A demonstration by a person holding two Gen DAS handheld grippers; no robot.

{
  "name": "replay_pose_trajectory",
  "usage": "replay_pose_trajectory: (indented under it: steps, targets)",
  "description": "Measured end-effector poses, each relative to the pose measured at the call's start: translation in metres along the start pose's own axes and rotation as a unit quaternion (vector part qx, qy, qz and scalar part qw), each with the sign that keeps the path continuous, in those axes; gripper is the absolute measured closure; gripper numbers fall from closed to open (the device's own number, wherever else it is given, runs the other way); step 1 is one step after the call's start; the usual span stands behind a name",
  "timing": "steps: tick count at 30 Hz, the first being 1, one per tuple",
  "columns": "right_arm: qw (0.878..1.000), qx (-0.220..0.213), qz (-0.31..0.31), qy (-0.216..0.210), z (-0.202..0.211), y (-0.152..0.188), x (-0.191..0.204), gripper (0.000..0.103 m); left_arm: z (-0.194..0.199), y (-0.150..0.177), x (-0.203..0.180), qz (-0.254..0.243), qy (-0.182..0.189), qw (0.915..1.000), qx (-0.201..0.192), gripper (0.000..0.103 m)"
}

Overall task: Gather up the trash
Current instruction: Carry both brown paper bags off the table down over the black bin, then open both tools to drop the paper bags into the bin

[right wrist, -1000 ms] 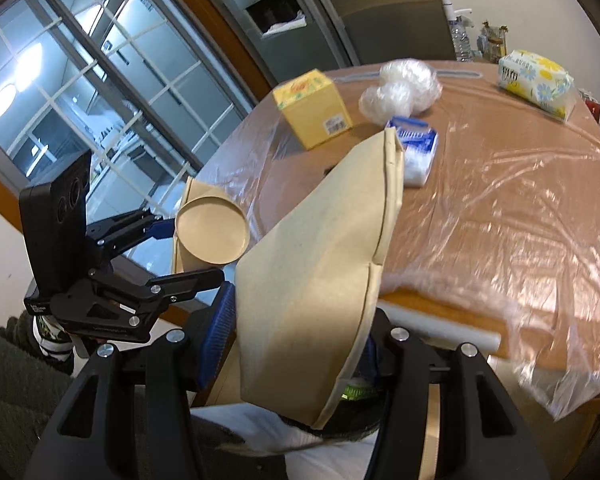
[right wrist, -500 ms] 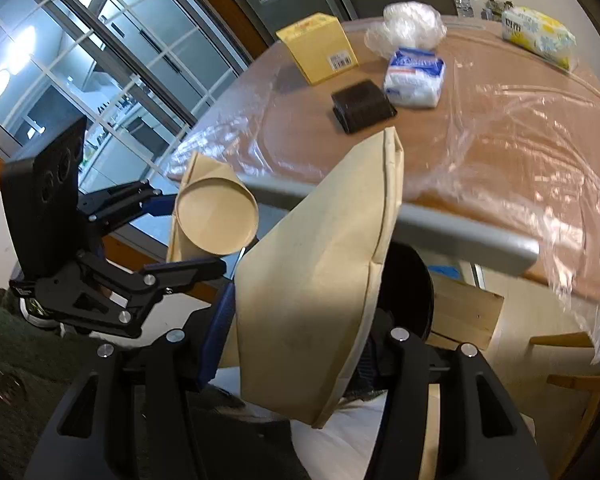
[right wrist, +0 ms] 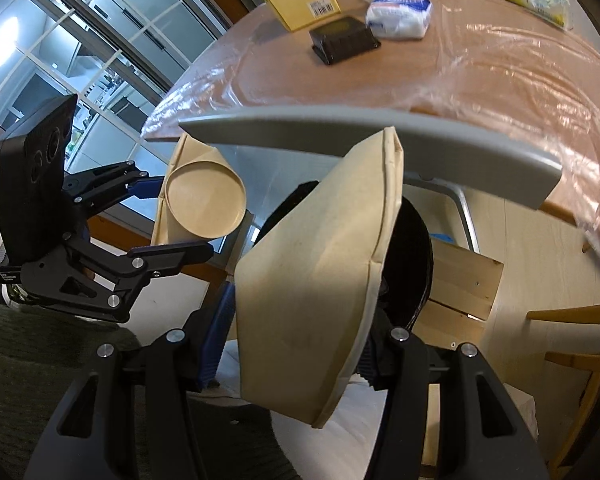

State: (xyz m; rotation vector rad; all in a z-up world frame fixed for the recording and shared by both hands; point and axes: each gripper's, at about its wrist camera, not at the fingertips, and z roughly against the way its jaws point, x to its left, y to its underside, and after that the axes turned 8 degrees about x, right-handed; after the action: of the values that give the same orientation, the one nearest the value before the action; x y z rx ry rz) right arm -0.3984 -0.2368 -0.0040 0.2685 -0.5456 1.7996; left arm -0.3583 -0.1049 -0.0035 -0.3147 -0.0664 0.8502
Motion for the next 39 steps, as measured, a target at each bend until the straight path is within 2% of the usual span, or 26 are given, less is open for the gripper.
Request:
replay_pose_trajectory:
  steps: [8,25,39]
  targets:
    - [1.0,0.014,0.001,0.01,-0.02,-0.002,-0.004,0.051,-0.023,0.004,0.0,-0.001,-0.008,0.9998,0.021,0.031]
    - [0.999,0.025,0.002,0.039,-0.051,-0.01,-0.012,0.051,-0.06,-0.002,0.001,0.012,-0.033,0.9987,0.036,0.031]
    - [0.996,0.053,0.003,0.068,-0.083,-0.015,-0.019,0.051,-0.084,-0.003,0.011,0.02,-0.038,0.997,0.065,0.031]
